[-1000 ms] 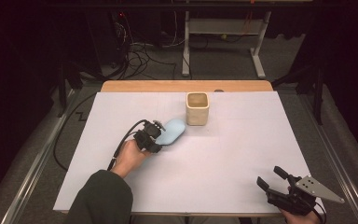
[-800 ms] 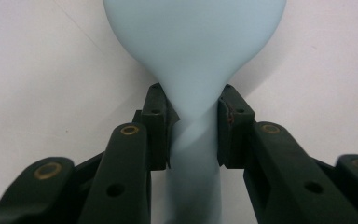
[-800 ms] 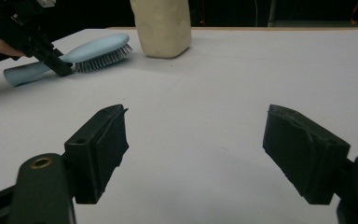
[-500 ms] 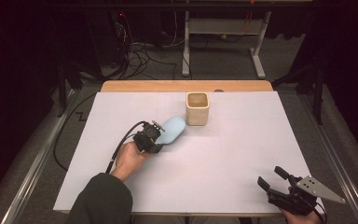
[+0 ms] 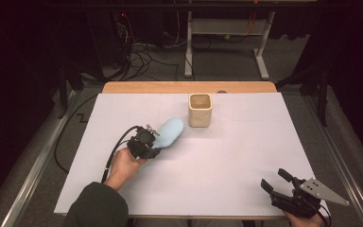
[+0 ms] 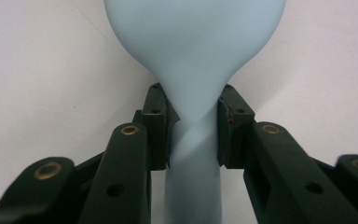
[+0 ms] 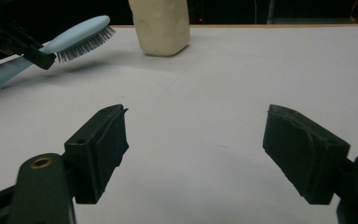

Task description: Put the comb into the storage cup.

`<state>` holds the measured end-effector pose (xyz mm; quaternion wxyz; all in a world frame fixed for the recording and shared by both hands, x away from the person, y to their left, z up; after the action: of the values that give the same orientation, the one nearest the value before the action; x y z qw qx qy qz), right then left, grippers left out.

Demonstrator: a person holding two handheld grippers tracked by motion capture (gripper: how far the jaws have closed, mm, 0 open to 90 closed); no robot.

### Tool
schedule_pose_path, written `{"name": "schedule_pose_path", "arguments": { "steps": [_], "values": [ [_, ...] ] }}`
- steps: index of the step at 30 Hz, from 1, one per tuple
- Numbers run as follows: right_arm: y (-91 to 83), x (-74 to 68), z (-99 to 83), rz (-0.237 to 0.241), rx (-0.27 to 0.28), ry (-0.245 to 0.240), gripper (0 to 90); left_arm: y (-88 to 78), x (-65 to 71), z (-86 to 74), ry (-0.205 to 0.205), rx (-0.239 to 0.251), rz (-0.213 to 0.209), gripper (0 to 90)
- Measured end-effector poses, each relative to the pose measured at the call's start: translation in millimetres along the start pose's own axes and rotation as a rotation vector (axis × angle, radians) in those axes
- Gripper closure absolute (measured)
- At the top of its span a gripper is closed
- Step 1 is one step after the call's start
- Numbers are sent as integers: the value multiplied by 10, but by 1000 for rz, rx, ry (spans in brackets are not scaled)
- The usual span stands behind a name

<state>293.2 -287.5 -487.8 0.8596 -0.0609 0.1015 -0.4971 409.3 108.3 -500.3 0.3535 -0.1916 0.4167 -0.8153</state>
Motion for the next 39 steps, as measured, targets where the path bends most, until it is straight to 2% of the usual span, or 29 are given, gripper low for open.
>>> {"name": "schedule_pose_path", "arguments": {
  "steps": [15, 27, 31, 37, 39],
  "values": [
    [11, -27, 6, 6, 2, 7, 219, -344, 156, -204, -6, 127, -47, 693],
    [12, -48, 36, 5, 16, 7, 206, -402, 336, -320, 4, 161, -69, 693],
    [15, -69, 58, 14, 27, 12, 208, -403, 382, -344, 6, 162, -69, 693],
    [32, -96, 50, 31, 14, 18, 218, -375, 458, -376, 14, 166, -82, 693],
    [31, -106, 66, 30, 25, 4, 223, -366, 480, -380, 20, 164, -84, 693]
  ]
}}
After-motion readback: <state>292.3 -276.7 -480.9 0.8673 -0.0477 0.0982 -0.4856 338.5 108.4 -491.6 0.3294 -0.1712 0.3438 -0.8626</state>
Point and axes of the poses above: each handheld gripper's, and its own axes: y roughly forward along the jaws, z roughly out of its top, x roughly to its right, the point moved 8 cm from there along y, roughly forward along the jaws, and after that the axes turned 7 degrees about x, right-handed, at the moved point
